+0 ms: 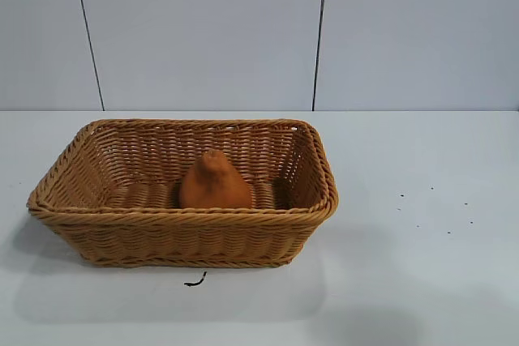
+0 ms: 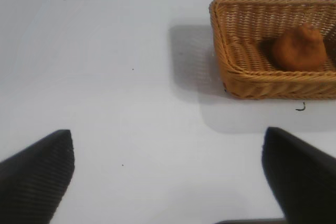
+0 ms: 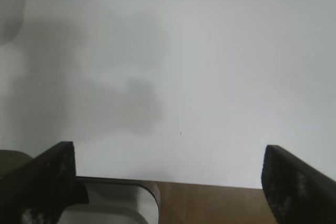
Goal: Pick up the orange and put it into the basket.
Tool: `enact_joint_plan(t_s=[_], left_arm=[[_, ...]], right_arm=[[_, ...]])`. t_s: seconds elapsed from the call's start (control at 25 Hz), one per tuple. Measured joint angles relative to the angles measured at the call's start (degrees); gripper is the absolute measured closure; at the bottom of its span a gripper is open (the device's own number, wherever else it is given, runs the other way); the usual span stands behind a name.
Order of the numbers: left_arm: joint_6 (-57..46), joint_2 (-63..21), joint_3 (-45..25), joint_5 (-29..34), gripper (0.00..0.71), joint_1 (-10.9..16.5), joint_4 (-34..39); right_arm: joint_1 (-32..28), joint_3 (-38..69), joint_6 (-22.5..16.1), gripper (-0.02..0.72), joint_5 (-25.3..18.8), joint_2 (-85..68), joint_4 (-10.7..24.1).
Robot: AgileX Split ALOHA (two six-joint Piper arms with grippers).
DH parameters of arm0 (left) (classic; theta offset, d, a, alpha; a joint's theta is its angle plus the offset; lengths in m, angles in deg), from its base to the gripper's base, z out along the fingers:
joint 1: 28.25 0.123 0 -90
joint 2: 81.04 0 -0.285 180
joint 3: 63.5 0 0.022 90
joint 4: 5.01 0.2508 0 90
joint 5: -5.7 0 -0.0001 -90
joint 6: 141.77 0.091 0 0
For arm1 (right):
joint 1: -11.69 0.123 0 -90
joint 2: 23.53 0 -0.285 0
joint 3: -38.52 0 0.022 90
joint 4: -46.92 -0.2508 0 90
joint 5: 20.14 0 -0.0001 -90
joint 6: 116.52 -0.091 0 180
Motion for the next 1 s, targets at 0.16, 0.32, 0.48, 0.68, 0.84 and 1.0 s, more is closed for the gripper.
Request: enact_joint_plan(t_s=[0.16,0.32,0.48,0.68,0.84,1.0], left_arm=[[0.0,0.0,0.0,0.0,0.014,0.0,0.0],[0.0,0.0,0.0,0.0,0.014,0.0,0.0],[0.0,0.0,0.0,0.0,0.014,0.0,0.0],[0.0,0.0,0.0,0.0,0.014,0.0,0.0],[0.0,0.0,0.0,0.0,0.014,0.0,0.0],[0.0,0.0,0.0,0.0,0.014,0.0,0.0]], right_arm=[[0.0,1.0,0.0,0.045,0.2,-8.1,0.1],[0.0,1.0,0.0,0.045,0.8,-12.8,-1.2],[-0.3,1.0,0.0,0.045,0.9,-15.4,-3.5],[-4.0,1.0,0.0,0.045,0.9,-20.5,-3.8],[-5.1,1.1,0.0,0.045,1.1,-27.2,-3.8],[-5.1,1.1,0.0,0.045,1.0,-32.8,-3.2]])
